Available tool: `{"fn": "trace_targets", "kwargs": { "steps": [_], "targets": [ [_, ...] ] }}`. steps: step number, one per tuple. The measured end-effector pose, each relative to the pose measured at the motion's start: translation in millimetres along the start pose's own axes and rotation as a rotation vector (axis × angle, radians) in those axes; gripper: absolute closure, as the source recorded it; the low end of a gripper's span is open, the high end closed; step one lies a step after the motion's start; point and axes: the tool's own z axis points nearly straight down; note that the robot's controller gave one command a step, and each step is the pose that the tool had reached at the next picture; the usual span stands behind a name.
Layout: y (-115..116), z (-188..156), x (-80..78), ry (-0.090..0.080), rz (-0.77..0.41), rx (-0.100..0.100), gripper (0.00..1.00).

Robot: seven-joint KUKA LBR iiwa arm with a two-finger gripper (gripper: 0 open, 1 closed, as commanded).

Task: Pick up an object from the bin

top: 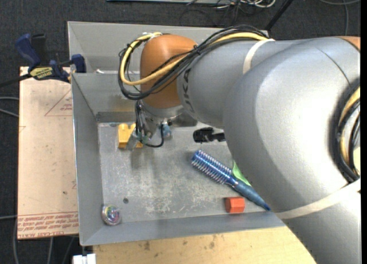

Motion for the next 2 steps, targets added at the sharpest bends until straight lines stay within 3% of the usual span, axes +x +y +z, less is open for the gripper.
{"fn": "trace_targets", "kwargs": {
  "steps": [1, 2],
  "targets": [
    [-1, -94, 10.1, -0.009, -0.013, -0.010, 1.00],
    [3, -47, 13.6, 0.000, 0.315, 0.001, 1.00]
  ]
}}
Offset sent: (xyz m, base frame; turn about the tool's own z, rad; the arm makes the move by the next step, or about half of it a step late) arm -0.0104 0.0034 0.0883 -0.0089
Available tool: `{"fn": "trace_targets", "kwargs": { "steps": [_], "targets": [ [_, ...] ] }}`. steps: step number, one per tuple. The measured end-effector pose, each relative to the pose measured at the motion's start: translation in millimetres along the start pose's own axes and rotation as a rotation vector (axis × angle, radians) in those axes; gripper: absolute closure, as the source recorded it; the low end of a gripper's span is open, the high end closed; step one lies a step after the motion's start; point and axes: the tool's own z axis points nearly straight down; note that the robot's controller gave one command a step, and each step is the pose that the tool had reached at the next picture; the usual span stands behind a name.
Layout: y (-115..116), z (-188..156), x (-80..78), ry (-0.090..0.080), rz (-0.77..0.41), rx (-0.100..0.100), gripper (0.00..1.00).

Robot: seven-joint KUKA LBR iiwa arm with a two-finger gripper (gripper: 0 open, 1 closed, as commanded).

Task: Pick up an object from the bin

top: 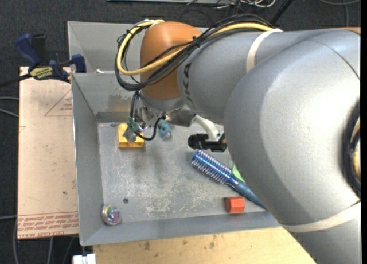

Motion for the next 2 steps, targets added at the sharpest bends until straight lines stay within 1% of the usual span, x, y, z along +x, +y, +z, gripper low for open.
{"fn": "trace_targets", "kwargs": {
  "steps": [1, 2],
  "targets": [
    [-13, -19, 16.1, -0.001, 0.034, -0.002, 1.00],
    [-5, -37, 3.9, -0.003, 0.031, -0.006, 1.00]
  ]
}}
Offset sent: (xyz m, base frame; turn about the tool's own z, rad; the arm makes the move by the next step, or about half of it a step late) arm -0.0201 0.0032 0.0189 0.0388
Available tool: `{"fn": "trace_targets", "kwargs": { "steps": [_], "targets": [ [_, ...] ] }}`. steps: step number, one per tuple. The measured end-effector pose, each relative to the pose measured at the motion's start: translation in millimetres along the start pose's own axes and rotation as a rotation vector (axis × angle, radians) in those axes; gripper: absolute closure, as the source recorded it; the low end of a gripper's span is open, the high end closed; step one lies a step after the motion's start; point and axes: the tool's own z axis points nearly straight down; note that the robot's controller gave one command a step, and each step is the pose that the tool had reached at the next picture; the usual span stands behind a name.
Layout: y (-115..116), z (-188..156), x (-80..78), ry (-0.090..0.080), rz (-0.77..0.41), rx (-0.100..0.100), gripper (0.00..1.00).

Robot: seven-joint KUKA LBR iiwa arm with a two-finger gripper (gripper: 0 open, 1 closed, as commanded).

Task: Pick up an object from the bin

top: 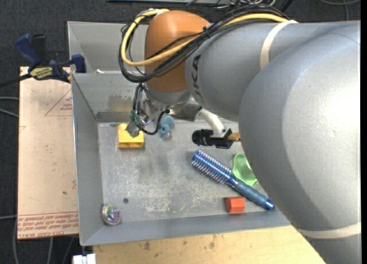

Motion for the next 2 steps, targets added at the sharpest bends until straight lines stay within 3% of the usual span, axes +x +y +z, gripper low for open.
{"fn": "trace_targets", "kwargs": {
  "steps": [1, 2],
  "targets": [
    [-1, 1, 0.2, 0.000, -0.001, 0.003, 0.00],
    [3, 76, -47.5, 0.002, -0.056, 0.009, 0.00]
  ]
}}
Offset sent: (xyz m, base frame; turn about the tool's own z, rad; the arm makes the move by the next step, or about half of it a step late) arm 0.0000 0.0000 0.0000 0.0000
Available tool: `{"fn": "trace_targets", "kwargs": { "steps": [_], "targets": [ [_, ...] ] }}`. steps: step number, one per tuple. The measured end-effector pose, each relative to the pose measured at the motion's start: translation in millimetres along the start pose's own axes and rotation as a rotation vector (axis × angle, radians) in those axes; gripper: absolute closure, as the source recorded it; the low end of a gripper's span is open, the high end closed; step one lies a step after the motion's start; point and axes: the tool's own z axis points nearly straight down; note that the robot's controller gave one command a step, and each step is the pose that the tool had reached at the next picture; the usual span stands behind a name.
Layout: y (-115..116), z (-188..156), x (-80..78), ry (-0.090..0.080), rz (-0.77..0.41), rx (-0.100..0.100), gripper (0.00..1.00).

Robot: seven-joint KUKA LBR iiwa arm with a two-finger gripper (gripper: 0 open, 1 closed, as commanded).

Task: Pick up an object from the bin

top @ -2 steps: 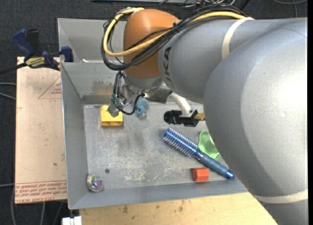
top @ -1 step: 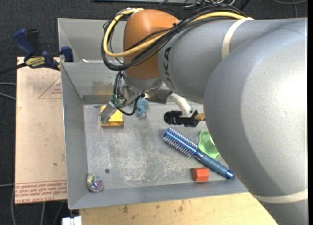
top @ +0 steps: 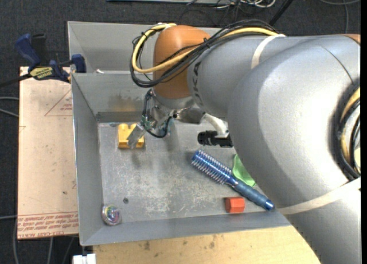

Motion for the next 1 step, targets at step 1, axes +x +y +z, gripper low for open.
{"fn": "trace_targets", "kwargs": {
  "steps": [1],
  "targets": [
    [13.8, 38.6, -6.9, 0.006, -0.269, 0.003, 0.00]
  ]
}}
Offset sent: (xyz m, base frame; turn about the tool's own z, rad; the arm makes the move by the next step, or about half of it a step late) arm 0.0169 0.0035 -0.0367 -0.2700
